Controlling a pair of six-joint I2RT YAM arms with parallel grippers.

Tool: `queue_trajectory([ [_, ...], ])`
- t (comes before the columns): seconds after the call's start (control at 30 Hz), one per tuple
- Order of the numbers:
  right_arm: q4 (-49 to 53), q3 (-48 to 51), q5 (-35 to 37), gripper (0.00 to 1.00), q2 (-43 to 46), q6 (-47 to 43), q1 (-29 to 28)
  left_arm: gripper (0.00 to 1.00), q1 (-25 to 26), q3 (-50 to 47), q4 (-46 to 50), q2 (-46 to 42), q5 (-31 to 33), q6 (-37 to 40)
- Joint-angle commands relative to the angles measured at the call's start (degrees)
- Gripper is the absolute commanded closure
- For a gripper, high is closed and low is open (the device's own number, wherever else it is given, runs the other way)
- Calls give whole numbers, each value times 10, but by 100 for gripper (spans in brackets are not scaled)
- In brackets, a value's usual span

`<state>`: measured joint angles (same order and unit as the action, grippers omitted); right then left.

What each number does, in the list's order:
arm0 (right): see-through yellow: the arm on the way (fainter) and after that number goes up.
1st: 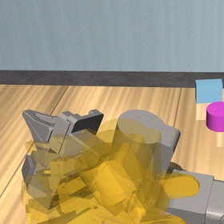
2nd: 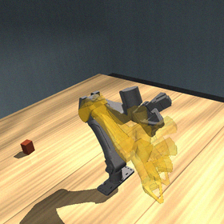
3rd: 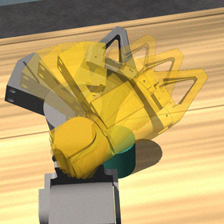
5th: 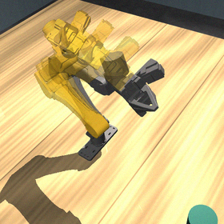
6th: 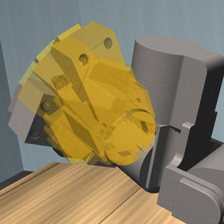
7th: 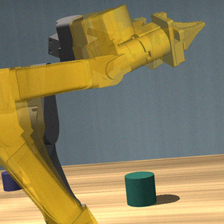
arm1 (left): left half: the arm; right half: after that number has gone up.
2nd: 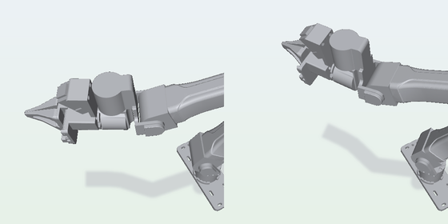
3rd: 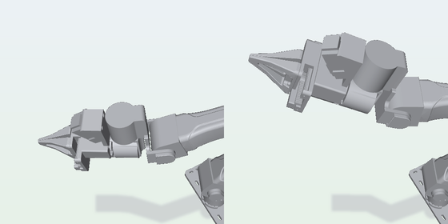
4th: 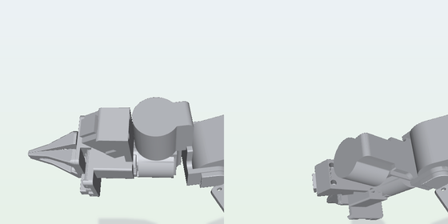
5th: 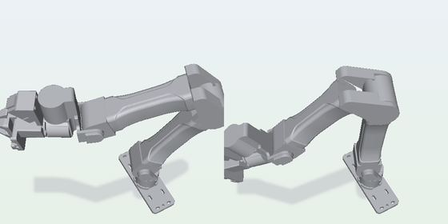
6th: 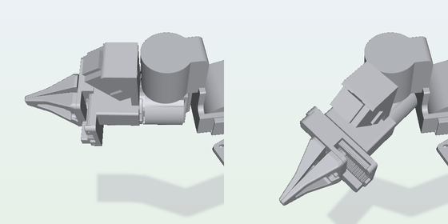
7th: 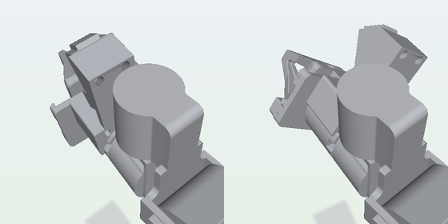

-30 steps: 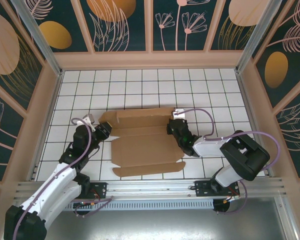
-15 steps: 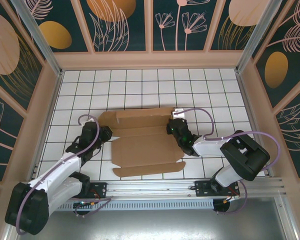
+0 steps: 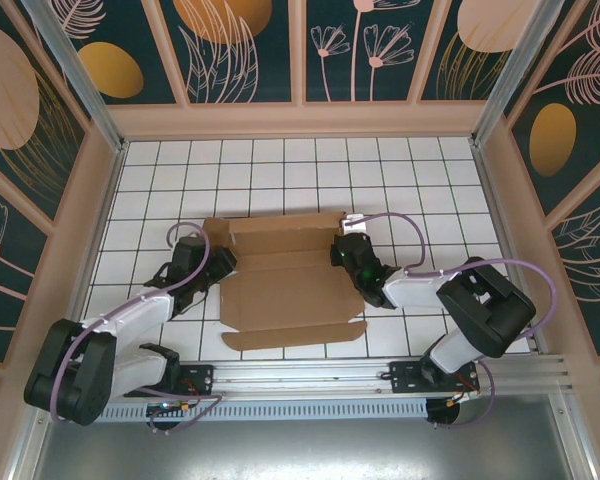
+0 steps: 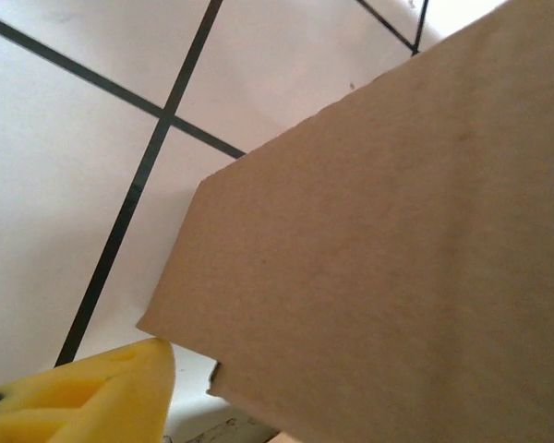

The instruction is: Fold the paper box

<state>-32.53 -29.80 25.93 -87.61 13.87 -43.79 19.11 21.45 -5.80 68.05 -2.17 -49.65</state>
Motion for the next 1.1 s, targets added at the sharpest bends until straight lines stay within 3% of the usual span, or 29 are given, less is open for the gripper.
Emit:
queue_trajectory([
  [0.0,32,-3,-36,100,-15,8,3,33,-3,20,-4,21,1,3],
  [0.33,35,2,-58,100,-19,9,4,32,-18,41,-27,63,14,15],
  [0.67,41,-9,-73,100,-37,20,5,23,-22,33,-101,86,-81,17],
  [0.83,42,-13,-81,100,-35,21,4,24,-22,25,-163,82,-147,5],
  [1.07,35,-17,-91,100,-47,20,4,27,-22,31,-146,69,-145,23],
])
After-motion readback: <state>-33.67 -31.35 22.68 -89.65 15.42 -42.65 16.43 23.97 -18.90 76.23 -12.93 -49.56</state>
